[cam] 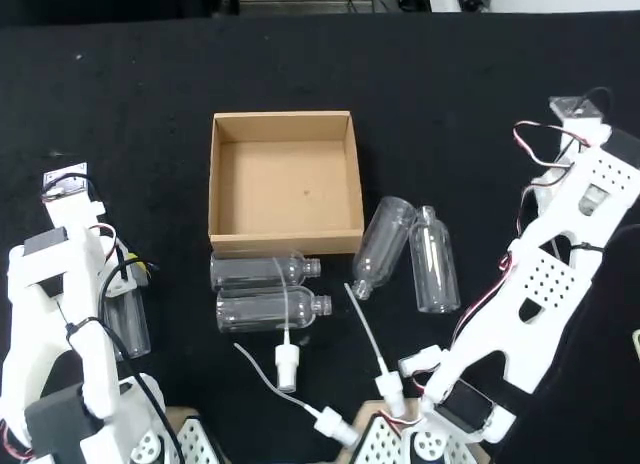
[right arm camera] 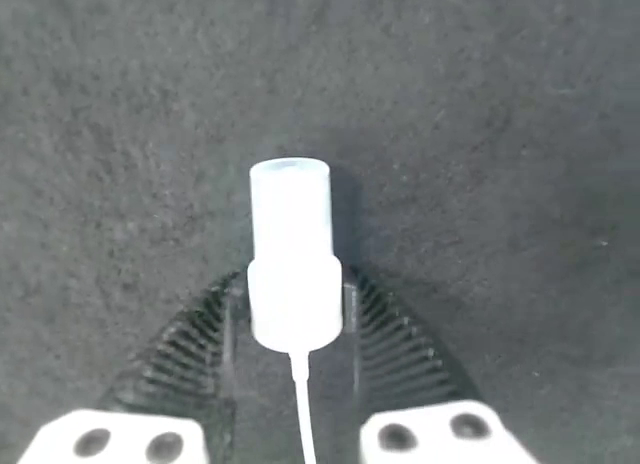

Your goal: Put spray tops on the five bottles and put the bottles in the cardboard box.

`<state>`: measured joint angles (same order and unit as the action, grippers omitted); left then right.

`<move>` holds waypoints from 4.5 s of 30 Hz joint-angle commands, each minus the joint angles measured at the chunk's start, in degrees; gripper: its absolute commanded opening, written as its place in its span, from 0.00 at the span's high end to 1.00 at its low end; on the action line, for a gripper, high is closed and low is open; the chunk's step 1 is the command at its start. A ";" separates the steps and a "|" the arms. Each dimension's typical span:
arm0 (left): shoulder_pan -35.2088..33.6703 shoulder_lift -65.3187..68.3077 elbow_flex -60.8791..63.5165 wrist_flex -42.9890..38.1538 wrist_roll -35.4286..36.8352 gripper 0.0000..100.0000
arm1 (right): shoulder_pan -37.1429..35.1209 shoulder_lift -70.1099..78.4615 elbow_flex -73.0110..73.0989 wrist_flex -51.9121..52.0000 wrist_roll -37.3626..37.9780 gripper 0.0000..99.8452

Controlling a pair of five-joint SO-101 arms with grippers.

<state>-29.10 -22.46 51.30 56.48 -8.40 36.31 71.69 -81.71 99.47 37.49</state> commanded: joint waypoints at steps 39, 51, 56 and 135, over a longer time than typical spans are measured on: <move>34.24 -69.89 12.53 -8.00 5.98 0.97 | -44.66 -102.37 51.56 -12.84 -47.03 0.99; 46.55 -82.55 25.71 -16.09 6.07 0.97 | -63.03 -102.11 62.11 -32.44 -50.20 0.99; 48.31 -82.20 27.91 -18.37 6.07 0.97 | -65.76 -106.24 72.31 -40.00 -49.85 0.99; 47.96 -82.11 46.02 -45.71 5.63 0.97 | -61.89 -125.67 103.87 -43.16 -32.53 0.82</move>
<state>18.73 -103.96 96.13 11.91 -3.03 -32.88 -53.49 26.68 52.00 1.98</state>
